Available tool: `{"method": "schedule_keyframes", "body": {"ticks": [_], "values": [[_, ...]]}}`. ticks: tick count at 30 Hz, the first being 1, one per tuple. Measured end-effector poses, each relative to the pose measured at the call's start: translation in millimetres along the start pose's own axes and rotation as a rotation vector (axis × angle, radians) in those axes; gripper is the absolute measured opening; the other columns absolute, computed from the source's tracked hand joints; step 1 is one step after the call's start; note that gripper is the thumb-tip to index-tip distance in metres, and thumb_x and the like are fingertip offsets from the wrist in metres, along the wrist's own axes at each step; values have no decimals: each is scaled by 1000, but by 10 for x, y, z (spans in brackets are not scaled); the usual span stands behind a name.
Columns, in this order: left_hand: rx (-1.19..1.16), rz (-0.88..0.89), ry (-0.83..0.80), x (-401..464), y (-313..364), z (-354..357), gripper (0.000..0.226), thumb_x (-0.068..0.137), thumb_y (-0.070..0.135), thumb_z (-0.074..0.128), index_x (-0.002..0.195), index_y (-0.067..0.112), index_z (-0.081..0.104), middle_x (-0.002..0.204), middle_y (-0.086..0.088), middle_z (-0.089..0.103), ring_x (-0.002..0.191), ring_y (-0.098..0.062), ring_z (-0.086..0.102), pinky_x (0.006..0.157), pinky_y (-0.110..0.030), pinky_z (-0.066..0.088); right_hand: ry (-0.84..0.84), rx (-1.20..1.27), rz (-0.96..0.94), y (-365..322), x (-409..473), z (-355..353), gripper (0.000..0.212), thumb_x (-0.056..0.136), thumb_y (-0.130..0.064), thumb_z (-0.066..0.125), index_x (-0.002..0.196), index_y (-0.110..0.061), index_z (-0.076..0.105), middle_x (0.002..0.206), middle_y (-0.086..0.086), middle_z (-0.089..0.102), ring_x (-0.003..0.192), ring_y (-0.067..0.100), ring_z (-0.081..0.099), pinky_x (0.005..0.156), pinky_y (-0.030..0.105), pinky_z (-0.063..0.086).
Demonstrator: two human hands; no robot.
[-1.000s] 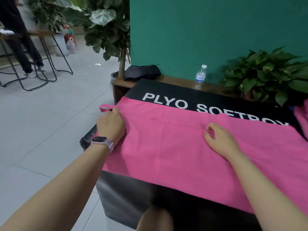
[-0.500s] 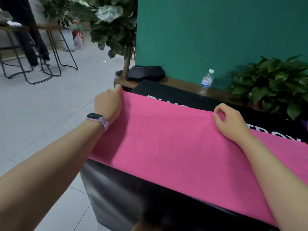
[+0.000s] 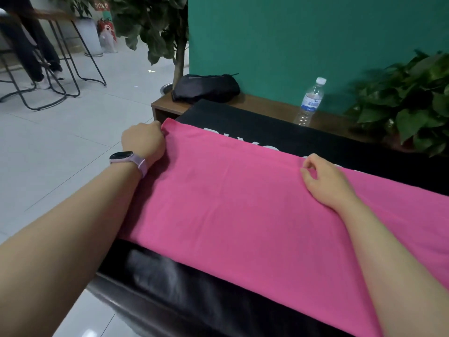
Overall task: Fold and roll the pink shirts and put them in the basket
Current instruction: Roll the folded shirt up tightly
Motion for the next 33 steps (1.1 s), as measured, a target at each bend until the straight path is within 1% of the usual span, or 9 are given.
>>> {"method": "schedule_keyframes", "body": {"ticks": [3,6,10,17,20,23,25,29,33], "values": [[39,-77,-186,226,154,-281,27,101,20,48,118,7,64,122,-20,64,114,-39,60,88,-42,46,4,-10,-5,6,-10,12,11,96,-38,48,86,-40,44,95,-15,58,86,12,56,69,36,46],[-37,-119,-232,438,321,-437,29,100,11,49,124,1,62,130,-20,60,122,-39,57,100,-47,45,10,7,-6,-6,-48,3,10,97,-37,48,87,-39,45,98,-15,57,89,13,56,73,37,48],[-103,-143,-164,318,334,-110,31,98,9,46,124,6,61,126,-22,62,118,-42,58,96,-45,46,51,-33,61,9,-81,-28,12,96,-43,49,88,-34,47,96,-12,57,87,17,55,72,39,50],[-197,-51,101,290,183,182,23,100,25,39,108,14,58,98,-25,65,91,-45,60,69,-40,34,175,-29,51,-126,80,-517,21,95,-46,57,83,-30,51,84,-13,59,81,20,54,71,38,46],[-209,-45,168,324,162,202,27,103,30,37,107,13,58,96,-26,65,88,-47,60,67,-40,34,76,-61,78,-121,416,-784,25,93,-44,63,76,-27,53,79,-11,58,83,25,56,72,36,44],[-222,-40,207,355,162,179,28,103,30,39,105,11,59,96,-28,65,88,-48,60,67,-40,35,-3,-27,150,-56,520,-559,26,92,-40,66,75,-23,57,80,-3,62,82,26,59,71,34,43],[-213,-29,211,373,147,177,28,103,31,40,103,11,60,95,-27,65,88,-47,60,67,-40,36,-11,5,185,62,403,-247,25,95,-42,63,78,-25,56,86,-1,64,85,25,60,73,36,48],[-171,-41,197,366,125,181,28,102,30,40,101,12,61,94,-27,65,87,-46,60,67,-39,36,20,54,170,232,321,2,25,96,-51,56,79,-33,53,87,-14,62,86,17,56,67,34,40],[-69,-73,5,555,216,137,24,99,21,46,108,10,65,107,-23,66,99,-42,62,72,-36,38,40,48,165,245,356,-7,26,94,-55,54,78,-34,53,86,-14,62,85,18,55,69,36,42]]}}
Point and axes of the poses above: each hand's wrist, its own x-axis towards the middle knuckle, its own z-axis out of the palm, y = z × x, the point moved 3 cm from there along x, towards the middle knuckle
